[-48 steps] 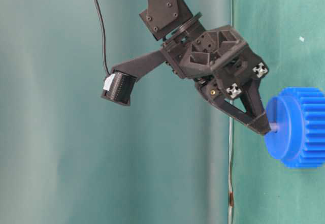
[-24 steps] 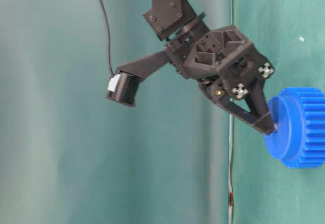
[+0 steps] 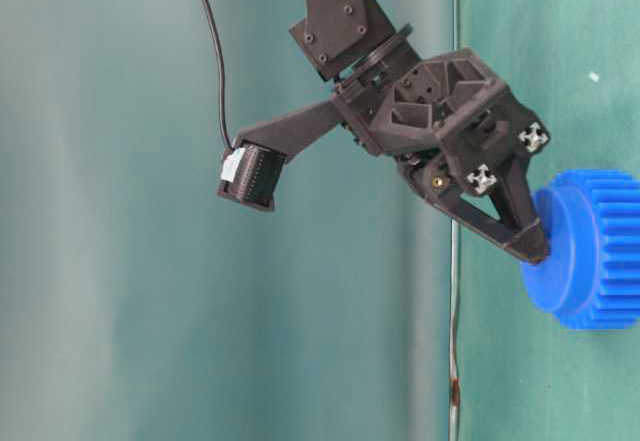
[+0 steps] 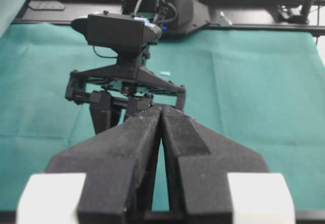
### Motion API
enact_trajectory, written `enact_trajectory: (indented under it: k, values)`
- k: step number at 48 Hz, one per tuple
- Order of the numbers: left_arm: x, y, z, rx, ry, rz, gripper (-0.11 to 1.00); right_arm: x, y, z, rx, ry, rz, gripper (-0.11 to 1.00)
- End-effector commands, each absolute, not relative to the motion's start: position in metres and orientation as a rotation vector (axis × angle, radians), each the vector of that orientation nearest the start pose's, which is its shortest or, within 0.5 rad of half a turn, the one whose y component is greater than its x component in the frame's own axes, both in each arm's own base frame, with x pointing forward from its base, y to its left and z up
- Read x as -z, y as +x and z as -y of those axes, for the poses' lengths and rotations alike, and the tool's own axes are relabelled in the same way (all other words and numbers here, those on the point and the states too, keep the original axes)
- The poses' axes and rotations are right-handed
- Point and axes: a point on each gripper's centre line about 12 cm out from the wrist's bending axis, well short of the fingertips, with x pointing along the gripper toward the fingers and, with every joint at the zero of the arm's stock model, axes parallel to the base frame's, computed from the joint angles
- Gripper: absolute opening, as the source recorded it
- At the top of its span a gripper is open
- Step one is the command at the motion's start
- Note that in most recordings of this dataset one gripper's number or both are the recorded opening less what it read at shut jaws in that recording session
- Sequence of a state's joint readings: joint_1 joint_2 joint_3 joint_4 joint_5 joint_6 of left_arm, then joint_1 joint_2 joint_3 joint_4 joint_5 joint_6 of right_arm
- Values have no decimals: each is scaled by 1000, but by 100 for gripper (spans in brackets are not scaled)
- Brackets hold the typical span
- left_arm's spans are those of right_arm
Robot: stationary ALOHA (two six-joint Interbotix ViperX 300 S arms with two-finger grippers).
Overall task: Insert the shaft into the center hole of the gear.
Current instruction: 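Press the shaft down into the gear hole with the right gripper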
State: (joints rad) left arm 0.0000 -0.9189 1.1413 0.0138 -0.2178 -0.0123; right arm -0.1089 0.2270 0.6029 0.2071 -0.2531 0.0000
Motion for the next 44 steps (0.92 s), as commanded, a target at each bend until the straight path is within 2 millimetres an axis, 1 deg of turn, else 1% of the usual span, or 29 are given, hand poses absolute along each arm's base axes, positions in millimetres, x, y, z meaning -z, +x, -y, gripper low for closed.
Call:
enact_trajectory:
  k: [1,10,12,15,17,18,21,24,26,27,33,40,44]
  values:
    - [-299,211,0,2,3,20,0,-130,427,50,207,212,-535,16]
    - [-299,211,0,2,1,20,0,-130,427,50,208,215,-533,17]
    - [-299,211,0,2,3,21,0,-131,428,50,208,217,-530,19]
    - [-299,211,0,0,1,20,0,-131,427,50,207,216,-536,33]
    - [-299,211,0,2,3,21,0,-134,426,49,206,217,-536,47]
    - [-299,211,0,0,1,20,0,-135,426,49,204,214,-536,55]
    - [-299,211,0,2,3,21,0,-141,425,49,201,214,-530,73]
    - [-299,211,0,2,3,20,0,-150,424,49,198,209,-512,88]
    - [-299,211,0,1,3,20,0,-156,422,48,195,206,-500,94]
    - [-299,211,0,2,3,20,0,-162,421,48,193,204,-488,94]
    - [-299,211,0,2,3,18,0,-186,414,47,183,188,-442,87]
    - [-299,211,0,2,3,17,0,-216,397,45,173,164,-378,88]
    - [-299,211,0,2,1,17,0,-226,385,44,170,156,-355,88]
